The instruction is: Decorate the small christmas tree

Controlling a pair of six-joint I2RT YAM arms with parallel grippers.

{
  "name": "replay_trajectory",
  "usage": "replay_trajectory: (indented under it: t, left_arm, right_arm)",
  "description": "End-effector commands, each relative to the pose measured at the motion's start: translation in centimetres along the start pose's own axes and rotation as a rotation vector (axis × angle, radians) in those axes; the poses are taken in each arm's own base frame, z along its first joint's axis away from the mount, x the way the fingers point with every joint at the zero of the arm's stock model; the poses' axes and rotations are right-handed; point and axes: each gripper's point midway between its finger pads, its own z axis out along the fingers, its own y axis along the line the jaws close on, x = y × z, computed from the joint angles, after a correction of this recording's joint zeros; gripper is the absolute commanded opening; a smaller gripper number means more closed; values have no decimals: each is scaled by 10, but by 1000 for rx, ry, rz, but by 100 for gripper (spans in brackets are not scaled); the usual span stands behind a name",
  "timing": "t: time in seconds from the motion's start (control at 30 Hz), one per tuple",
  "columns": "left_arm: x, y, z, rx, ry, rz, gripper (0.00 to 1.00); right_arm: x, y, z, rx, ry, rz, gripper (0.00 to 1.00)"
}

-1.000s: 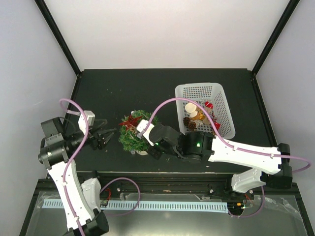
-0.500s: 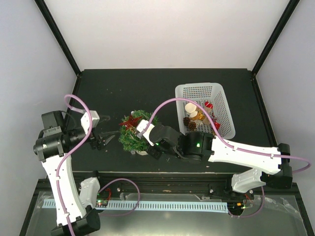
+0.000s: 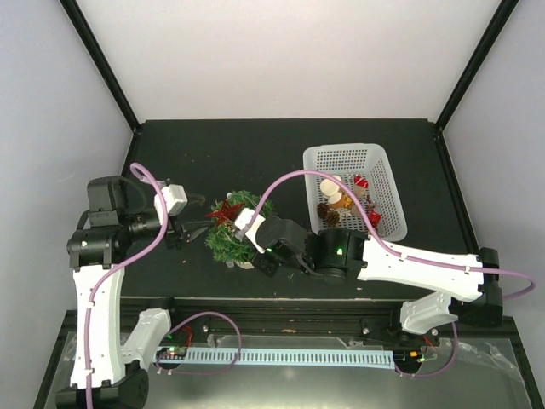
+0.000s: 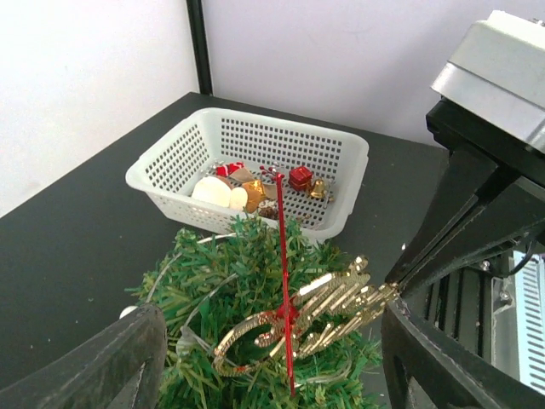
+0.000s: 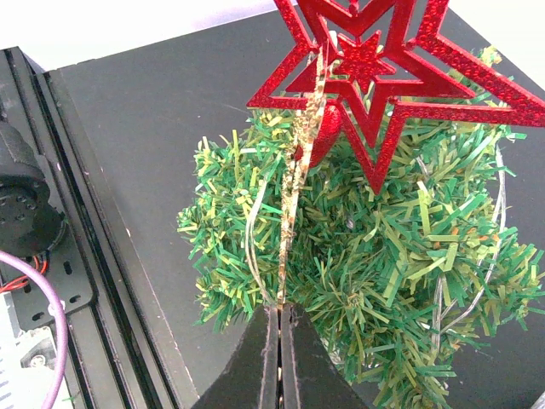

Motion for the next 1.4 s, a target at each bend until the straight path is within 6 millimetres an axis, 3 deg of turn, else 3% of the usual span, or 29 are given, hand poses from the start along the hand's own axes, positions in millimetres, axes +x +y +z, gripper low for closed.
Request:
replay_trajectory:
  t: [0.0, 0.13, 0.23, 0.33, 0.43, 0.93, 1.13, 1.37]
  left_arm:
    - [-3, 13, 11, -22, 13, 23, 68]
    - [4, 15, 22, 2, 48, 15, 64]
    - [8, 17, 27, 8, 68, 10, 54]
    - [11, 19, 30, 11, 78, 6, 36]
    - [8, 21, 31, 12, 74, -4, 3]
    - [-30, 7, 15, -7, 20, 57, 2]
    - [-42, -3, 6, -10, 20, 91, 1]
    - [-47, -5, 1, -28, 33, 111, 2]
  right_arm:
    - [-9, -1, 0, 3, -31, 15, 1]
    - [-8, -1, 0, 4, -28, 16, 1]
    - [-7, -2, 1, 7, -24, 15, 1]
    - [-8, -2, 1, 9, -27, 15, 1]
    - [-8, -2, 1, 7, -29, 16, 1]
    - [10, 4, 4, -30, 12, 30, 1]
    - [15, 5, -7, -66, -10, 56, 1]
    - [6, 3, -36, -112, -108, 98, 1]
